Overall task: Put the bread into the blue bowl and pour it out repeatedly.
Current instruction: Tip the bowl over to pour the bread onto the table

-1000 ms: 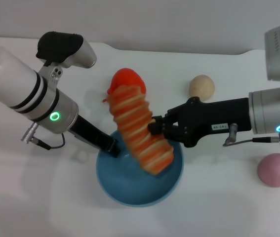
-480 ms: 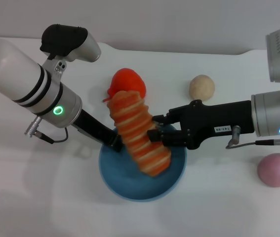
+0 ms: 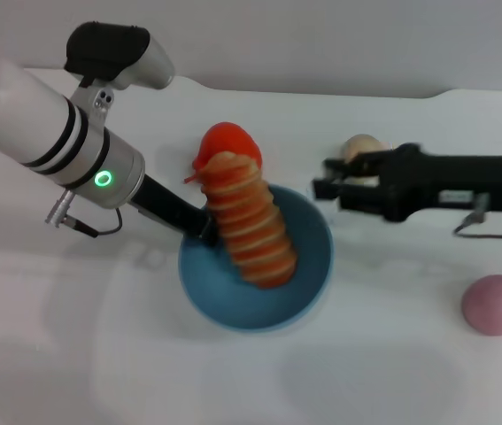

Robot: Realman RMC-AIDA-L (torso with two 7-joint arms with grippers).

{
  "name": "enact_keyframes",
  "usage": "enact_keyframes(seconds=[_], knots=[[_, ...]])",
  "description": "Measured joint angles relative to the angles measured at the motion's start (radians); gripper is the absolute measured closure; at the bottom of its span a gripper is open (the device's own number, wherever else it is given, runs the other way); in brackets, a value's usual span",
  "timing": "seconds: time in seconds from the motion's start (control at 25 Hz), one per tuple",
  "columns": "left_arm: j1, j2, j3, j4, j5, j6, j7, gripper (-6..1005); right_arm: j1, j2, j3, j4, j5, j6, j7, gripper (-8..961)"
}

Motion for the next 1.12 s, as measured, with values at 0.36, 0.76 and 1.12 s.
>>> enact_keyframes(seconds=[0.36,0.76,1.12], knots=[[-0.021,-0.008,0.019,0.000,-0.009,-0.175,0.034,999,-0.101,-0.009,0.378,0.078,-0.013,-0.043,0.068,548],[-0.014,-0.010,0.274,-0.013,-0.003,-0.572,0.043,999,-0.196,-0.007,0.610,0.146,-0.137,-0.132,0.118,549],[-0.014,-0.014,0.452,-0.100,0.028,-0.888,0.043,999,-0.220,-0.007,0.633,0.174,-0.160,-0.164,0.118,548]])
